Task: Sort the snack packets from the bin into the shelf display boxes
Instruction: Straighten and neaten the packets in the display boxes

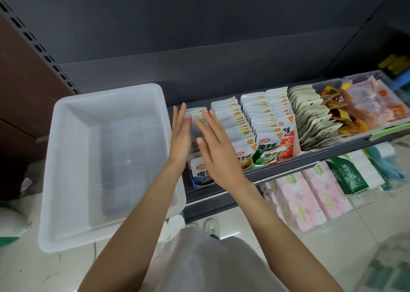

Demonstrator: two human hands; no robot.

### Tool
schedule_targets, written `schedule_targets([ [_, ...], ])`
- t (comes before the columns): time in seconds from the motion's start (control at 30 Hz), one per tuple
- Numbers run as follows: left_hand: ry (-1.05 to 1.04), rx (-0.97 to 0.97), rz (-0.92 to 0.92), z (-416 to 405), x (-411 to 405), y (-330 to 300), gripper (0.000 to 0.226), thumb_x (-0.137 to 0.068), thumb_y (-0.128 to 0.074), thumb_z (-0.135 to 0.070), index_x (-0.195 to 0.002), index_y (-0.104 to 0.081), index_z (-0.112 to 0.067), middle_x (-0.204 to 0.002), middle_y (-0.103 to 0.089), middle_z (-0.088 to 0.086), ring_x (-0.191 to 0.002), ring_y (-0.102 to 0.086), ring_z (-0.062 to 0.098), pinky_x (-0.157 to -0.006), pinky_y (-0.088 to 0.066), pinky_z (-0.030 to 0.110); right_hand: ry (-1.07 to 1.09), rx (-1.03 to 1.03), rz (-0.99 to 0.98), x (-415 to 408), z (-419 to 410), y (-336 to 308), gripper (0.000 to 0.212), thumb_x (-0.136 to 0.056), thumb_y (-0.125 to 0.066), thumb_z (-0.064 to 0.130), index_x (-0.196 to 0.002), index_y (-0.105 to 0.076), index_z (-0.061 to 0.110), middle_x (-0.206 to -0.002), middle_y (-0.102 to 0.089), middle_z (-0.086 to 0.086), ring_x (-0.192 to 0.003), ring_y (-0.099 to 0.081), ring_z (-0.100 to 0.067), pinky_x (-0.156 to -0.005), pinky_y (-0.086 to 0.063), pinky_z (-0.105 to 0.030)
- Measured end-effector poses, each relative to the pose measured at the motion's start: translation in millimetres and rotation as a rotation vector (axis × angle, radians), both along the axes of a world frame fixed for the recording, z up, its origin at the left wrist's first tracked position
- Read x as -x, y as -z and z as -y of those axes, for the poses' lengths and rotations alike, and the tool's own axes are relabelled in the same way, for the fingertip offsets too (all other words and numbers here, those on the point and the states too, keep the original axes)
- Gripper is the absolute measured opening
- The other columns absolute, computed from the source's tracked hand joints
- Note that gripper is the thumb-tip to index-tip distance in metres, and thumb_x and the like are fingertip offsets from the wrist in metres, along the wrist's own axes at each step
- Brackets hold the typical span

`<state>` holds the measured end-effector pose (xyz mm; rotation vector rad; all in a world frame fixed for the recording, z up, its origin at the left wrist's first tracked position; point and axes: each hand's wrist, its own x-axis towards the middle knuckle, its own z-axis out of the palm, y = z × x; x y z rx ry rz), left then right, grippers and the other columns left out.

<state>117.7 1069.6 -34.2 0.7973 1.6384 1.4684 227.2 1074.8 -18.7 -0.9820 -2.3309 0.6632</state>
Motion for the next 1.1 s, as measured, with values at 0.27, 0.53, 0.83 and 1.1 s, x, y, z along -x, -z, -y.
schedule_targets([
  [0.27, 0.147, 0.08, -0.076, 38.3, 5.2, -11.7, 0.094, -0.076, -0.077, -0.023, -0.145, -0.015, -0.038, -0.149, -0.033, -0.008, -0.137, -0.033, 0.013, -0.111, -0.034, 0.037, 0.217, 0.01, -0.144, -81.1, 36.4, 32.7, 0.014, -0.088, -0.062, 0.015, -0.101, -0.068, 0.014, -0.095, -0.067, 0.004, -0.074, -0.061, -0.003, -0.063, -0.052, -0.018],
  [0.53, 0.104, 0.146, 0.1, 59.7, -38.0, 0.9, 0.103, -0.082, -0.065, 0.006, -0.149, 0.005, -0.029, -0.146, -0.039, -0.005, -0.13, -0.042, 0.013, -0.108, -0.038, 0.037, 0.212, 0.186, 0.053, -68.3, 46.8, 61.6, 0.026, -0.09, -0.061, 0.013, -0.116, -0.063, 0.017, -0.115, -0.066, 0.003, -0.08, -0.068, -0.013, -0.07, -0.057, -0.032],
  [0.83, 0.105, 0.118, 0.14, 56.1, -43.6, 8.6, 0.095, -0.087, -0.058, 0.004, -0.149, 0.003, -0.034, -0.15, -0.033, -0.006, -0.135, -0.037, 0.015, -0.109, -0.037, 0.042, 0.222, 0.168, 0.043, -61.4, 46.9, 61.1, 0.024, -0.089, -0.061, 0.007, -0.112, -0.065, 0.013, -0.107, -0.07, 0.001, -0.077, -0.067, -0.012, -0.07, -0.051, -0.016],
  [1.1, 0.027, 0.127, 0.153, 54.6, -44.7, 8.7, 0.089, -0.087, -0.057, 0.007, -0.148, -0.006, -0.032, -0.149, -0.036, -0.004, -0.133, -0.039, 0.015, -0.101, -0.04, 0.028, 0.221, 0.165, 0.05, -59.3, 45.5, 60.9, 0.025, -0.089, -0.058, 0.006, -0.111, -0.066, 0.013, -0.103, -0.071, 0.0, -0.081, -0.068, -0.014, -0.074, -0.057, -0.026],
])
